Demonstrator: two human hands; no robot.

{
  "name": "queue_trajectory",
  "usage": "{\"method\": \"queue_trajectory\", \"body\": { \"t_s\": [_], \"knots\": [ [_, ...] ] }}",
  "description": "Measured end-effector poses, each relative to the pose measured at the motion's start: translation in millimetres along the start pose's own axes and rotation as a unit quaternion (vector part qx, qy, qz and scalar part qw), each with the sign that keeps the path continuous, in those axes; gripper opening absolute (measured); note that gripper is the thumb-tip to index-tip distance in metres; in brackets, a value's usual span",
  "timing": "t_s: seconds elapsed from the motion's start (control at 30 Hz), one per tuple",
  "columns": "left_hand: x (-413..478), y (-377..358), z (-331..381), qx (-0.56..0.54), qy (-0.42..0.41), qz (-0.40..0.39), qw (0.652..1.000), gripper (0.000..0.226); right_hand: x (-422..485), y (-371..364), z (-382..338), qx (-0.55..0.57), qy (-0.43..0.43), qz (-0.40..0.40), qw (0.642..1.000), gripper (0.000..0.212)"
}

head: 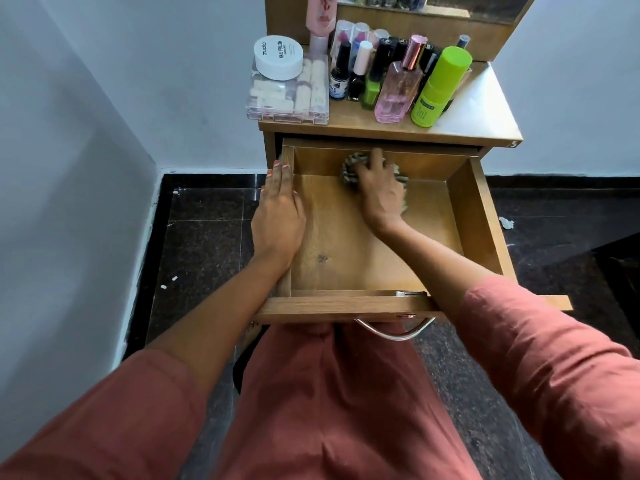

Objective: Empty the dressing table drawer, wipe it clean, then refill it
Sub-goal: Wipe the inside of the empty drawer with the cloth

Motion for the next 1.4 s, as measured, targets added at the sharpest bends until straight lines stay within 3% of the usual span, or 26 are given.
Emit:
{"method": "queue_trajectory", "body": {
  "t_s": [0.17,0.3,0.4,0.6,0.87,0.93,1.23,1.3,1.4],
  "knots": [
    [0,1,0,0.005,0.001,0.002,1.000,0.047,5,-1,-68,0.027,0.075,0.074,0.994,0.035],
    [1,0,-1,0.004,-0.001,0.004,1.000,0.047,3,1,-60,0.000,0.093,0.107,0.990,0.032],
    [0,-1,-2,0.004,-0.004,0.003,1.000,0.047,3,-7,-33,-0.031,0.081,0.022,0.996,0.032],
    [-2,-1,0,-0.010,-0.008,0.010,1.000,0.046,5,-9,-35,-0.009,0.047,0.032,0.998,0.028],
    [0,-1,-1,-0.009,-0.007,0.013,1.000,0.047,5,-6,-67,0.073,0.093,0.186,0.975,0.013],
    [0,-1,-1,-0.007,-0.007,0.015,1.000,0.047,5,-5,-65,0.050,0.102,0.209,0.971,0.016],
    [-1,-2,1,0.000,0.002,0.006,1.000,0.047,9,-35,-69,-0.151,0.126,0.148,0.969,0.030],
    [0,-1,1,0.000,0.001,0.006,1.000,0.047,12,-37,-71,-0.169,0.149,0.094,0.970,0.036],
    [1,-1,0,0.002,0.003,0.004,1.000,0.047,12,-35,-73,-0.142,0.154,0.084,0.974,0.038]
  ]
}}
Point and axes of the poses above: each hand's wrist, its own x-axis towards the middle knuckle, its own y-axis out of the back of the hand, z = x × y, the point moved 2 cm from there along x, towards the middle knuckle, and after that the axes turned 4 degrees about -z, right-handed, at the moved point
